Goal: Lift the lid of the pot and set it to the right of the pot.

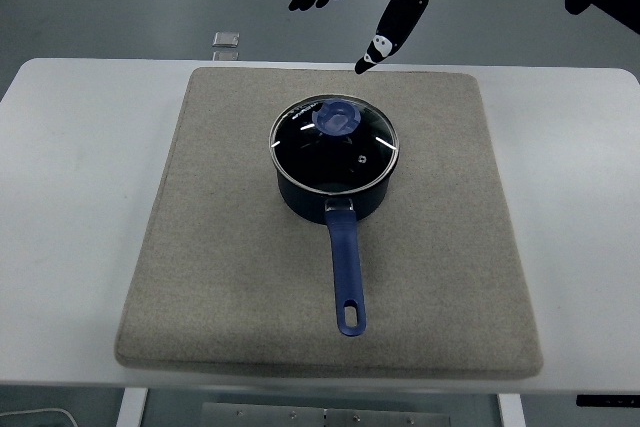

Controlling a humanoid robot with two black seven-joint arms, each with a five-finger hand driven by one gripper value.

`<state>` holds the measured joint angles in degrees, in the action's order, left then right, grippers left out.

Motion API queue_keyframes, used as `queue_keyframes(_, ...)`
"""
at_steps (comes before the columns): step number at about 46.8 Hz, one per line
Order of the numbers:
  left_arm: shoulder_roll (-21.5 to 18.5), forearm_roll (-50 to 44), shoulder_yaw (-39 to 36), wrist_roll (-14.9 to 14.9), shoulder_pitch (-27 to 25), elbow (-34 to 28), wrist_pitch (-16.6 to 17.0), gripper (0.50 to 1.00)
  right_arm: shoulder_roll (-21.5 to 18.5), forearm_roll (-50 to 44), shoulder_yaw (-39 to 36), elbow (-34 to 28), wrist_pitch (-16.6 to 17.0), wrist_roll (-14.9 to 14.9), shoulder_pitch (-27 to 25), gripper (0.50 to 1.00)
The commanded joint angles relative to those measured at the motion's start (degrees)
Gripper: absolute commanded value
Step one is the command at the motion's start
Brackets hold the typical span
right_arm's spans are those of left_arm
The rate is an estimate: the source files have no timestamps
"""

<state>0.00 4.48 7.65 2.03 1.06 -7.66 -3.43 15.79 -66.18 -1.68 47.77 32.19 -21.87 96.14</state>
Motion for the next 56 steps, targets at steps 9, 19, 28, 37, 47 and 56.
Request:
queue_keyframes(9, 0.00, 0.00, 0.00, 0.00, 0.00, 0.02, 0.00, 1.000, 0.56, -5.80, 0.19, 4.96, -2.66, -0.36, -0.25, 0.903)
queue_keyframes(19, 0.00, 0.00, 0.00, 0.00, 0.00, -0.07, 0.00, 1.000, -0.67, -8.70, 0.89, 4.96, -5.82, -0.54, -0.61, 0.901)
queue_keyframes(28, 0.00, 0.00, 0.00, 0.00, 0.00, 0.02, 0.00, 1.000, -0.76, -9.49, 3.52, 5.31, -9.42, -2.03, -0.61, 0.883)
queue_keyframes(37, 0.00, 0.00, 0.00, 0.00, 0.00, 0.02, 0.00, 1.000, -0.58, -11.42, 6.17, 6.81, -12.68, -4.85, -0.08, 0.866)
queue_keyframes(47, 0.00, 0.00, 0.00, 0.00, 0.00, 0.02, 0.00, 1.000, 0.12, -11.34, 6.17, 9.62, -13.03, -4.94, -0.69, 0.870)
queue_keyframes(56, 0.00, 0.00, 0.00, 0.00, 0.00, -0.07, 0.00, 1.000, -0.67, -11.60, 6.25, 9.62, -13.29, -4.94, -2.10, 0.870)
